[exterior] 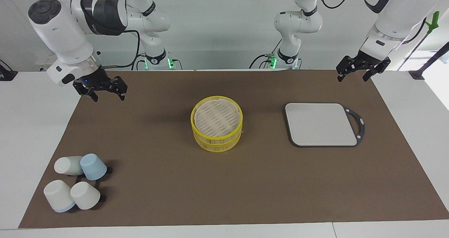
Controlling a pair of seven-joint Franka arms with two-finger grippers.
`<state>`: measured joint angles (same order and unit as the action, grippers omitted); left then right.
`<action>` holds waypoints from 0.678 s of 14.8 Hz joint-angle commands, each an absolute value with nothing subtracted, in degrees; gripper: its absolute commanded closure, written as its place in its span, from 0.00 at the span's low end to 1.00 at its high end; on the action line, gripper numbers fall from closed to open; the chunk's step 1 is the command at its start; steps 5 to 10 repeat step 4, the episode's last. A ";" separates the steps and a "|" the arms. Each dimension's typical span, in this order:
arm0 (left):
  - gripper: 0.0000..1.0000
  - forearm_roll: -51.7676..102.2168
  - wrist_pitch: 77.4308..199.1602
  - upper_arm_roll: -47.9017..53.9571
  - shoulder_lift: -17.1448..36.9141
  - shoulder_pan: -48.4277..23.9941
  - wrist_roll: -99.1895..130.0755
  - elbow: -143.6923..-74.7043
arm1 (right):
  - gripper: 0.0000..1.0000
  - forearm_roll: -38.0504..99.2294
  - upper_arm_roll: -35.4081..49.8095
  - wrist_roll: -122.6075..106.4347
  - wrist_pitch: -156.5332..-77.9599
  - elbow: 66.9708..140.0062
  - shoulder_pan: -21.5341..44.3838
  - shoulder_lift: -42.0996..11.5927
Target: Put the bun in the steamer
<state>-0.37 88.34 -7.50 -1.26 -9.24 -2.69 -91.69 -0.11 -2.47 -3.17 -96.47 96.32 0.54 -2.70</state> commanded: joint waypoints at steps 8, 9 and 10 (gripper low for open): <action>0.00 -0.88 88.07 -7.03 -1.58 -8.53 -2.90 -91.06 | 0.00 -0.61 -1.76 -4.57 -95.80 95.98 -0.62 -2.90; 0.00 -0.88 88.07 -7.03 -1.58 -8.53 -2.90 -91.06 | 0.00 -0.61 -1.76 -4.57 -95.80 95.98 -0.62 -2.90; 0.00 -0.88 88.07 -7.03 -1.58 -8.53 -2.90 -91.06 | 0.00 -0.61 -1.76 -4.57 -95.80 95.98 -0.62 -2.90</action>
